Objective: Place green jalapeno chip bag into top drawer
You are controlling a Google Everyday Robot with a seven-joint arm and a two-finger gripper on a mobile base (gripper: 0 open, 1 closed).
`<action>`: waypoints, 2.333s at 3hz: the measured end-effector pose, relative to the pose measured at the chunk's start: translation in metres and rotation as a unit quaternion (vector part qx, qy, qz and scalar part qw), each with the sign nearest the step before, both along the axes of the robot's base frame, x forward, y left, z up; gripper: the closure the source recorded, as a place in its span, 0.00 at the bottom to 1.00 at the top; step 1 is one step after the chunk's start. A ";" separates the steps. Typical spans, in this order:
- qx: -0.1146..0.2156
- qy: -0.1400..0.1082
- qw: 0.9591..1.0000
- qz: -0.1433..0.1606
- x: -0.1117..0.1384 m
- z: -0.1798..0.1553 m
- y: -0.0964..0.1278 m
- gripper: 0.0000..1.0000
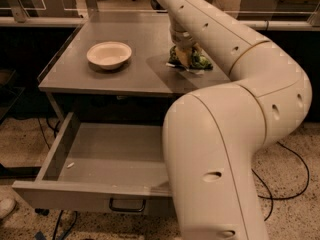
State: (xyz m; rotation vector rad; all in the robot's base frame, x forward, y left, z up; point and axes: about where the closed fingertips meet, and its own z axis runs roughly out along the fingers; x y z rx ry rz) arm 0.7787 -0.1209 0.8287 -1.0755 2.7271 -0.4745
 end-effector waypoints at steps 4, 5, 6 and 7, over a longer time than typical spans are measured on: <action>0.036 -0.064 0.995 0.072 -0.006 0.072 0.004 1.00; 0.067 -0.085 0.989 0.105 -0.016 0.100 0.002 1.00; 0.069 -0.085 0.988 0.108 -0.017 0.100 0.002 1.00; 0.066 -0.086 0.988 0.113 -0.024 0.102 0.005 1.00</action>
Offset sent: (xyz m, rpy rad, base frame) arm -0.0025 0.0062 0.0324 0.0634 -0.0468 0.0701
